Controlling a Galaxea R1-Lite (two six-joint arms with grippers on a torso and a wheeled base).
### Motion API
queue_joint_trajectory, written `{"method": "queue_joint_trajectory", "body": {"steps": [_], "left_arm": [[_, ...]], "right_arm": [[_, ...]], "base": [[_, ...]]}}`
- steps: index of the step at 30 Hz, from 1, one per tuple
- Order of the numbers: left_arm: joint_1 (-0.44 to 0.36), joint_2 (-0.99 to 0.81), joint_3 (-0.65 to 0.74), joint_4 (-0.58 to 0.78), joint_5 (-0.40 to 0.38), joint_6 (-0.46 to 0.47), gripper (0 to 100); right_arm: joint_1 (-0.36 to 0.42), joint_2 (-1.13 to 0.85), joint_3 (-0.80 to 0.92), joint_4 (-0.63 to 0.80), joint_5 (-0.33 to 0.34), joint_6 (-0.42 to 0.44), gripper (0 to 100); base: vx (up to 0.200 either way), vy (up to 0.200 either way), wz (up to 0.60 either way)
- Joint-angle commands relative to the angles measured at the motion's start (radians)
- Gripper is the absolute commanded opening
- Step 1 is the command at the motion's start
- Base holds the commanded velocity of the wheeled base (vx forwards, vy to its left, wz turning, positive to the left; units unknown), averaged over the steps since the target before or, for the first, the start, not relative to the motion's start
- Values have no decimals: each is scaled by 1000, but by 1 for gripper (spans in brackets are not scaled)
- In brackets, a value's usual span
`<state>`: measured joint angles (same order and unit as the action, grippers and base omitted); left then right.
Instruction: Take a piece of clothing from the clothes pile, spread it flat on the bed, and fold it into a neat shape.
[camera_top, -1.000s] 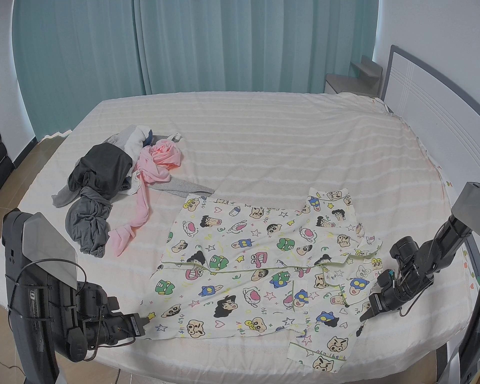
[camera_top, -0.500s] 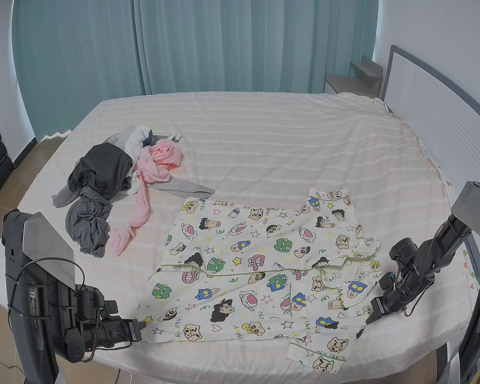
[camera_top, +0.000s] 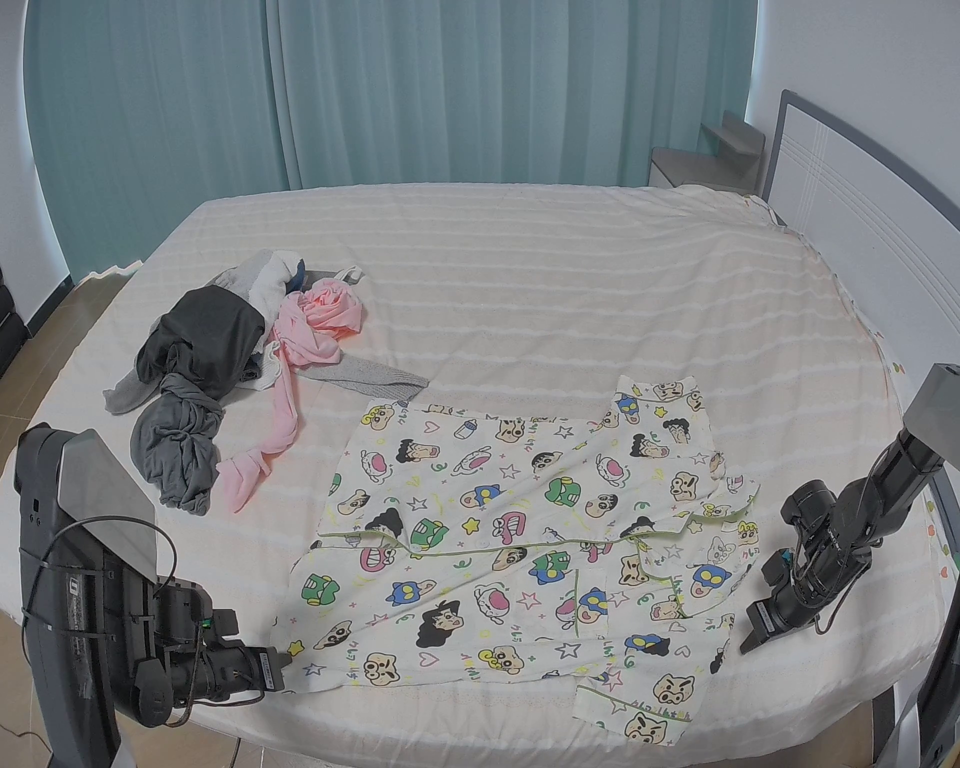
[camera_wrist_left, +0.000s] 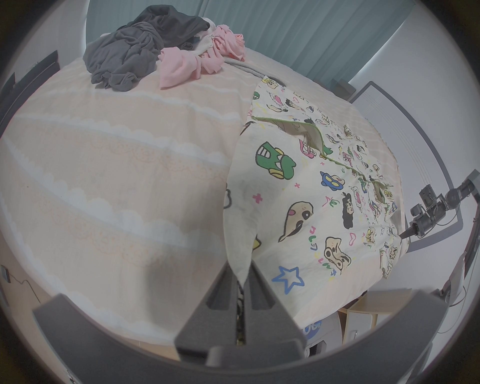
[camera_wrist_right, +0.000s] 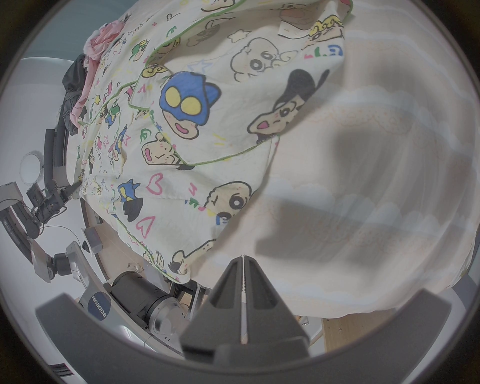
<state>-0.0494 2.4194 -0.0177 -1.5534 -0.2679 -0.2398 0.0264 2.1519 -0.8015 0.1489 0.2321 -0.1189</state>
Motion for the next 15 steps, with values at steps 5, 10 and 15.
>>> {"method": "queue_joint_trajectory", "body": {"steps": [5,10,15], "left_arm": [[-3,7,8,-17,-4,-1,0],[-1,9,5,-17,-4,-4,100],[5,-11,2,-17,-5,-12,100]], "right_arm": [[-16,-27,2,-2,6,1,0],[-16,-41,13,-9,9,-7,100],[-51,-86,5,-25,39,-2,100]], "base": [[0,0,0],[0,0,0],[0,0,0]]}}
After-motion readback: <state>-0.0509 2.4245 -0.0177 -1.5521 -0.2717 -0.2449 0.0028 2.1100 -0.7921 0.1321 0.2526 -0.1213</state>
